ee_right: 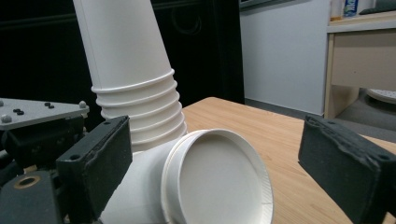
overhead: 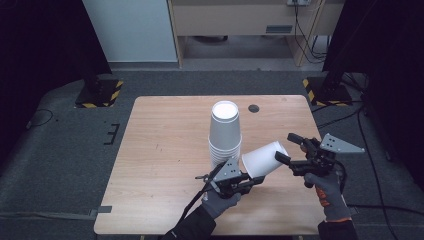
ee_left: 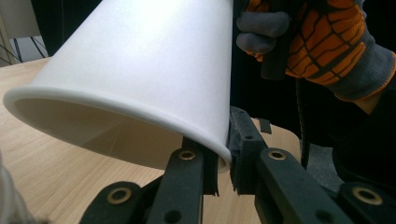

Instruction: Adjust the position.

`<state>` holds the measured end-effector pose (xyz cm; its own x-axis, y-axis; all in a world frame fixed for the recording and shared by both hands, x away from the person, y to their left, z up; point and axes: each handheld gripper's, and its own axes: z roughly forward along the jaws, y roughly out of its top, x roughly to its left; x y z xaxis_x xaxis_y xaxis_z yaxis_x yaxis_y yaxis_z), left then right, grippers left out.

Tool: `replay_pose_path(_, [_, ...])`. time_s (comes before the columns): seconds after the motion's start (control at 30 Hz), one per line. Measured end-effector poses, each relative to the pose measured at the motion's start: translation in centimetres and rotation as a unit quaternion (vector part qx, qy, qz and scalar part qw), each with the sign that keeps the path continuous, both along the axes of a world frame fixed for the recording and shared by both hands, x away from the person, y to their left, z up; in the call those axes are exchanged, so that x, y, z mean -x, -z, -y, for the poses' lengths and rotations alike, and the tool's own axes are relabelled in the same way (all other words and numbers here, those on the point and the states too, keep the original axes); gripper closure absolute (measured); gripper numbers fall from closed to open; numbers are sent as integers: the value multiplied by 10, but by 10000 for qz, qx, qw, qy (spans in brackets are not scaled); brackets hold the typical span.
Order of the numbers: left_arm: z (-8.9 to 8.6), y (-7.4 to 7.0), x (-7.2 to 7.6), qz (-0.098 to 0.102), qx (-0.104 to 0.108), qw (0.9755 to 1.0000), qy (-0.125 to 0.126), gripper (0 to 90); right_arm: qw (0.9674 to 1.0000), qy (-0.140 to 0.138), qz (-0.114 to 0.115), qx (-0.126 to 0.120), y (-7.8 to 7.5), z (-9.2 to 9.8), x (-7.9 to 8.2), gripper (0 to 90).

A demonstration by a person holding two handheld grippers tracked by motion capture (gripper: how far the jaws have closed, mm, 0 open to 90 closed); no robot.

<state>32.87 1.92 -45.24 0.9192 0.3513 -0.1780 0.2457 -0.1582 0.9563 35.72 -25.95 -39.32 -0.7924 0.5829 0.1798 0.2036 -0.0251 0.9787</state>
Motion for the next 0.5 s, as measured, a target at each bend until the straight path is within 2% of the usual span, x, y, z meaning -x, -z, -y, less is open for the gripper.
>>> replay_pose_path(0.37, [-6,-1,1,5,-109,9999,52,828,9995,-195,-12,236,-16,-2,-8,129])
replay_pose_path(0.5, [-5,0,1,-12,-120,9999,104,828,9984,-427,16,373,-20,-4,-10,143])
